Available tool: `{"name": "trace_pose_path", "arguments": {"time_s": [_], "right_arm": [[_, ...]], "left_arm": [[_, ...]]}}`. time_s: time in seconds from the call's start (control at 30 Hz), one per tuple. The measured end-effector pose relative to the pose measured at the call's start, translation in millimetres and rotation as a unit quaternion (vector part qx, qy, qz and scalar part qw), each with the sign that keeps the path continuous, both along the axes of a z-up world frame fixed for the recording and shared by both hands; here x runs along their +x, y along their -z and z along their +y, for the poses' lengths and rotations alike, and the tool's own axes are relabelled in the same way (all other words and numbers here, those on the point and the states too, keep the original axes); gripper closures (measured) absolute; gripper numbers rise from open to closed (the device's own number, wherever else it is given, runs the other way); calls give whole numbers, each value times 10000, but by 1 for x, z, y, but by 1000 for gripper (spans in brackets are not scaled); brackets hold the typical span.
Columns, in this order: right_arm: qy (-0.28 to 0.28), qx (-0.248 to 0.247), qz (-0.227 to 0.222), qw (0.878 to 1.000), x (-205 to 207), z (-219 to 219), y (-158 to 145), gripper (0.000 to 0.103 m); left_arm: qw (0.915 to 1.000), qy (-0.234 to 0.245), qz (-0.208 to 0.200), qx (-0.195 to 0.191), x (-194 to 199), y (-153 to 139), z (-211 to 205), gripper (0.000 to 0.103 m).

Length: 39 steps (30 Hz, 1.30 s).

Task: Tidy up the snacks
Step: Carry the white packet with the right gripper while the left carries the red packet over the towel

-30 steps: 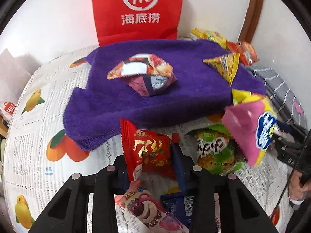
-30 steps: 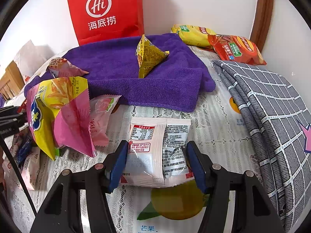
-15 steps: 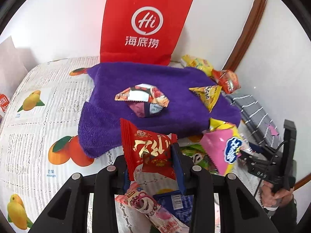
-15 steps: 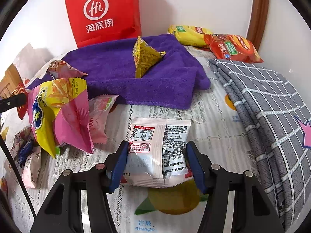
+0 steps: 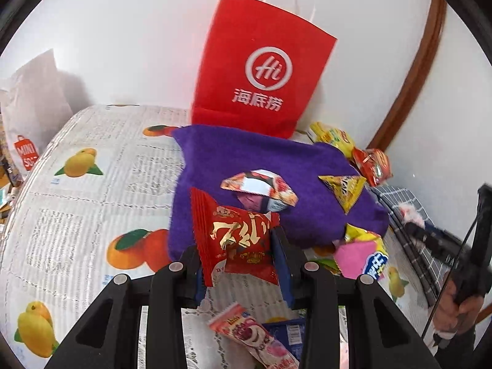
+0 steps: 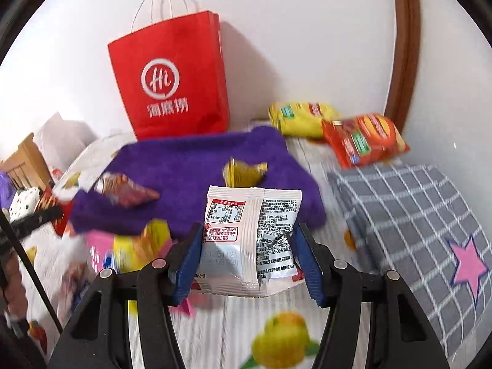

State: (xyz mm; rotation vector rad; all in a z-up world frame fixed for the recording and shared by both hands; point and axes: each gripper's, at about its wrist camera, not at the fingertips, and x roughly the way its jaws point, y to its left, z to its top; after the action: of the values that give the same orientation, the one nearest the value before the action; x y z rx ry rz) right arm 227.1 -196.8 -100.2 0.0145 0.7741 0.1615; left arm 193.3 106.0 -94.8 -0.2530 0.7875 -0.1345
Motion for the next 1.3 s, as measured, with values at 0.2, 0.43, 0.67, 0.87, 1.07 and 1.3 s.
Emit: {"name": "trace_pose_path", "arguments": {"time_s": [0.2,0.43,0.67,0.87,1.07,1.3], "right_arm": [[68,253,-53,9996,42,10,-5,44],[187,396,-63,9990,84,19,3,44],[119,600,268,9978,102,12,41,45],[-55,517,330,9981,98,16,48,45],[-89,493,272,9984,96,17,43,45],[-25,701,225,9973,92,8,36,45]], "left_arm": [[9998,-191,-15,-62,2,0,10,68],[9989,-411,-65,-225,2,1,21,68],[9983,-554,-48,-158,5,5,21,68],[9988,-474,-96,18,5,5,11,68],[9988,-439,-207,81,3,2,5,68],[9988,-390,-226,202,13,-2,-5,68]]}}
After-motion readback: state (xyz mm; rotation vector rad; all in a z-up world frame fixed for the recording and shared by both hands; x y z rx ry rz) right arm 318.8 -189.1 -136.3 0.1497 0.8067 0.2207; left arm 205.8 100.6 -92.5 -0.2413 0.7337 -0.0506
